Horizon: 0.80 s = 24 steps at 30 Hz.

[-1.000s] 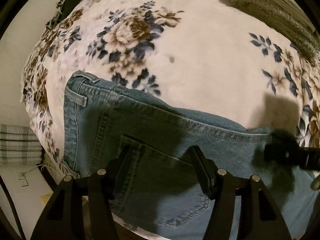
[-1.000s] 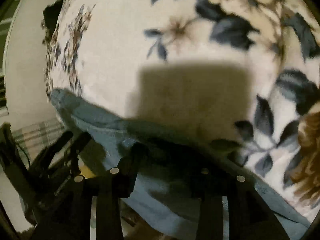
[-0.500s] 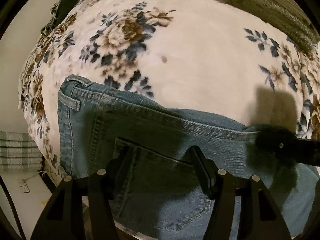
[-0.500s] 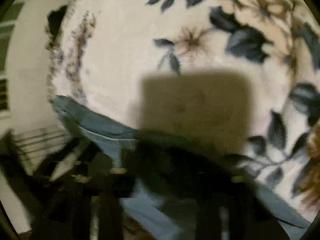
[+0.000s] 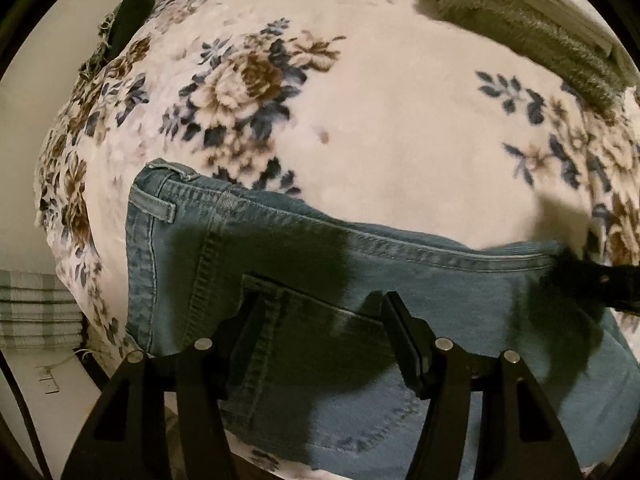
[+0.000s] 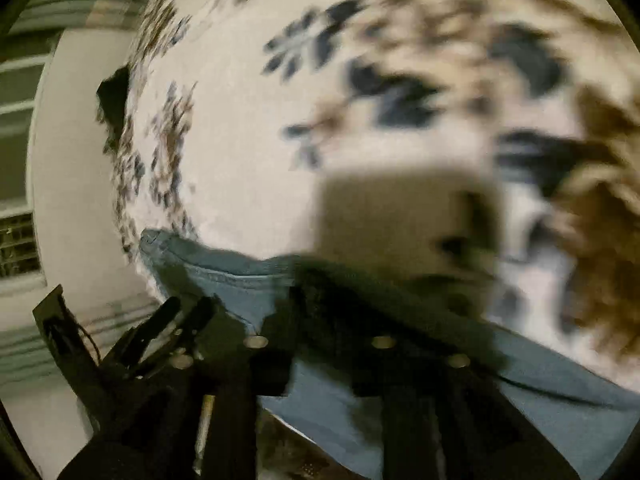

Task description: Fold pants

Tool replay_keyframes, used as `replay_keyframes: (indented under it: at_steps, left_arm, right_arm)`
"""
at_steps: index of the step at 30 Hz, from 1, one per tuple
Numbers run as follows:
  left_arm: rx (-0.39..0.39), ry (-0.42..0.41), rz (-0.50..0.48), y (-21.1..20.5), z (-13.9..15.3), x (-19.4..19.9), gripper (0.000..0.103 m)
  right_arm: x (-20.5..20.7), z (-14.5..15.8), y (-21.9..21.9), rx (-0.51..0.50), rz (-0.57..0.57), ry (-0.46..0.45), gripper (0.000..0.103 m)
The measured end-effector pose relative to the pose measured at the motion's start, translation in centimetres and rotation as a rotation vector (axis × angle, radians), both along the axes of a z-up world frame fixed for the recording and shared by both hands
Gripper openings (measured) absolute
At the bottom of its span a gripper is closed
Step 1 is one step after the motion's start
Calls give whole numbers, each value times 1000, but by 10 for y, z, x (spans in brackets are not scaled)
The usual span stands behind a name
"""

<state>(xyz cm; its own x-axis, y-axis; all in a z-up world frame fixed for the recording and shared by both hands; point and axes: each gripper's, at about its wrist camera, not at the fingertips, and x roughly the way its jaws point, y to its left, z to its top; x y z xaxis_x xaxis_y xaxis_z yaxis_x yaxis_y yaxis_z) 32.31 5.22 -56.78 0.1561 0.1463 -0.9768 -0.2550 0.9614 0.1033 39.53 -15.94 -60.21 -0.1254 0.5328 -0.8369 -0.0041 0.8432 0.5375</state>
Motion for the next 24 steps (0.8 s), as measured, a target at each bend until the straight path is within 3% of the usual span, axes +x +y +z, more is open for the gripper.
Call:
replay_keyframes:
  at_steps: [2, 6, 10, 12, 13, 14, 21, 24]
  left_arm:
    - [-13, -15, -11, -4, 8, -2, 58]
    - [-38, -26, -65, -26, 15, -2, 58]
    - [-60, -7, -122, -60, 6, 6, 58]
    - [-61, 0, -146, -77, 2, 11, 58]
    - [-58, 4, -157, -84, -1, 15, 58]
    - [-58, 7, -164, -90, -2, 18, 58]
    - [-60, 10, -175, -102, -1, 29, 58]
    - [-53, 5, -166, -101, -1, 33, 58]
  right_arm:
    - [-9, 20, -19, -127, 57, -96, 54]
    - [-43, 34, -65, -339, 161, -140, 55]
    - [-76, 9, -86, -504, 315, -122, 55]
    - [-87, -3, -84, -544, 383, -151, 46]
    - [-90, -5, -83, -567, 393, -178, 13]
    - [-92, -5, -83, -585, 387, -195, 6]
    - [-99, 41, -115, -546, 135, -334, 2]
    - [-93, 42, -124, -573, 80, -372, 2]
